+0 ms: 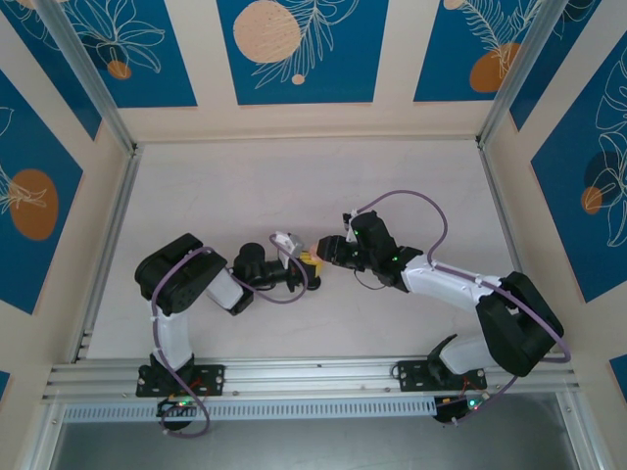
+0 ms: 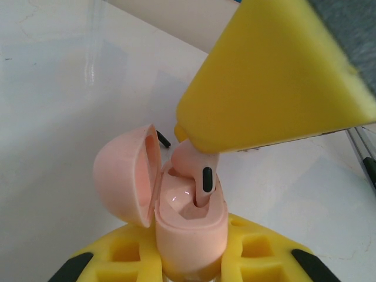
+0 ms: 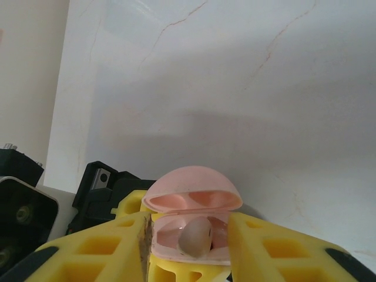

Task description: Insert wireless bluetooth earbuds into charging case

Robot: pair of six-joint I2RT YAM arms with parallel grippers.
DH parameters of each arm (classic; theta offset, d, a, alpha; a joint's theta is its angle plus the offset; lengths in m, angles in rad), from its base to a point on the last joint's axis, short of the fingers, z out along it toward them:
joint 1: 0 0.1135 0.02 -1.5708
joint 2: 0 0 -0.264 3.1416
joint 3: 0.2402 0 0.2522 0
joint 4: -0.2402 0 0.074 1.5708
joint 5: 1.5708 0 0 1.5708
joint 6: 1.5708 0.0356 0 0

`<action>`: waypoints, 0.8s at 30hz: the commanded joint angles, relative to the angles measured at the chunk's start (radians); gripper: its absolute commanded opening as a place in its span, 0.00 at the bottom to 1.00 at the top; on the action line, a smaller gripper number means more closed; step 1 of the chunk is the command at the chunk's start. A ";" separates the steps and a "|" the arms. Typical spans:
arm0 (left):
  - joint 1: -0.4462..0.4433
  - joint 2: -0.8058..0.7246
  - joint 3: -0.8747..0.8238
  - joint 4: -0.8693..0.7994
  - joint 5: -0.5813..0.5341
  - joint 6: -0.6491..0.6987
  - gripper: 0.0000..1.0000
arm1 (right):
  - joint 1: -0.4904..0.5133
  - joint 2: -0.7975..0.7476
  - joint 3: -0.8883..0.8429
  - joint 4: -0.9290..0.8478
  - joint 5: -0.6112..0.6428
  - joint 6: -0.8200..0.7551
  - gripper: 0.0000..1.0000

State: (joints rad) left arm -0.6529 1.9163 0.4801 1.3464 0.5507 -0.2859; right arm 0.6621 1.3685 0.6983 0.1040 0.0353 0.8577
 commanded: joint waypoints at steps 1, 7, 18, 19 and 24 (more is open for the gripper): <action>-0.002 -0.033 0.013 0.061 0.031 0.022 0.06 | 0.007 -0.052 0.003 -0.060 0.021 -0.020 0.42; -0.002 -0.059 -0.010 0.061 0.026 0.071 0.06 | -0.012 -0.162 0.043 -0.169 0.005 -0.062 0.43; -0.008 -0.097 -0.040 0.061 -0.014 0.217 0.06 | -0.098 -0.210 0.285 -0.647 -0.169 -0.105 0.42; -0.012 -0.100 -0.043 0.059 -0.016 0.237 0.06 | -0.107 -0.201 0.305 -0.689 -0.185 -0.102 0.42; -0.023 -0.122 -0.062 0.060 -0.035 0.329 0.05 | -0.116 -0.163 0.357 -0.772 -0.240 -0.110 0.39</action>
State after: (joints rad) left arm -0.6628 1.8233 0.4366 1.3636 0.5282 -0.0460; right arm 0.5484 1.1835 1.0264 -0.5365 -0.1368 0.7650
